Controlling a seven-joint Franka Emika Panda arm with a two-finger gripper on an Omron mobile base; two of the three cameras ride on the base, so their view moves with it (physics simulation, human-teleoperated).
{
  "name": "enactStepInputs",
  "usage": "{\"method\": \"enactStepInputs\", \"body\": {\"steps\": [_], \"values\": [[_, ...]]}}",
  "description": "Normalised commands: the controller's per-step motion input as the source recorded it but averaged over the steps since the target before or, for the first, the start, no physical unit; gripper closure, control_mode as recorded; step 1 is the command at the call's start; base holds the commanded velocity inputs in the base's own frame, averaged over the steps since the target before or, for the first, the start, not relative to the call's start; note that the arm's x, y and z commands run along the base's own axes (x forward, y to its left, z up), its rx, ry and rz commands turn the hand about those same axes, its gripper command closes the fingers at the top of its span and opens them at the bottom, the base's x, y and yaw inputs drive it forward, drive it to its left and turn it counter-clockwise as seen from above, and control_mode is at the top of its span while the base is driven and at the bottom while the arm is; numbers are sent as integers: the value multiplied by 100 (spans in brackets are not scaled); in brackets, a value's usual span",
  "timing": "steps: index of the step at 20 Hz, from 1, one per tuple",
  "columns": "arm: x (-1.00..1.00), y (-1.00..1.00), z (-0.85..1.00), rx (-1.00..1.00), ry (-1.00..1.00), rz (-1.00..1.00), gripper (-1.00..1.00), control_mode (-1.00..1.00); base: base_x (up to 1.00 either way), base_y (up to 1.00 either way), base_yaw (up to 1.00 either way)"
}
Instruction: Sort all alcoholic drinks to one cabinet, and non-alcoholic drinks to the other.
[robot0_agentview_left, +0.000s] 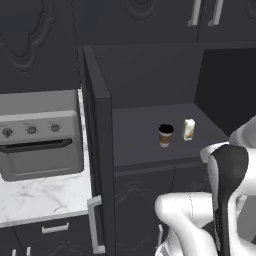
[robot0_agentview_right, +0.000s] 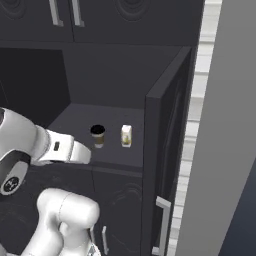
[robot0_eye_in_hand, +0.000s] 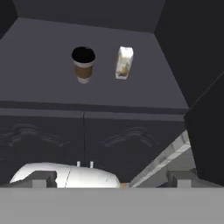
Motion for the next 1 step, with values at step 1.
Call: {"method": "enactStepInputs", "body": {"steps": [1], "values": [[-24,36,0,0,0,0,-100,-100,0,0,0]]}}
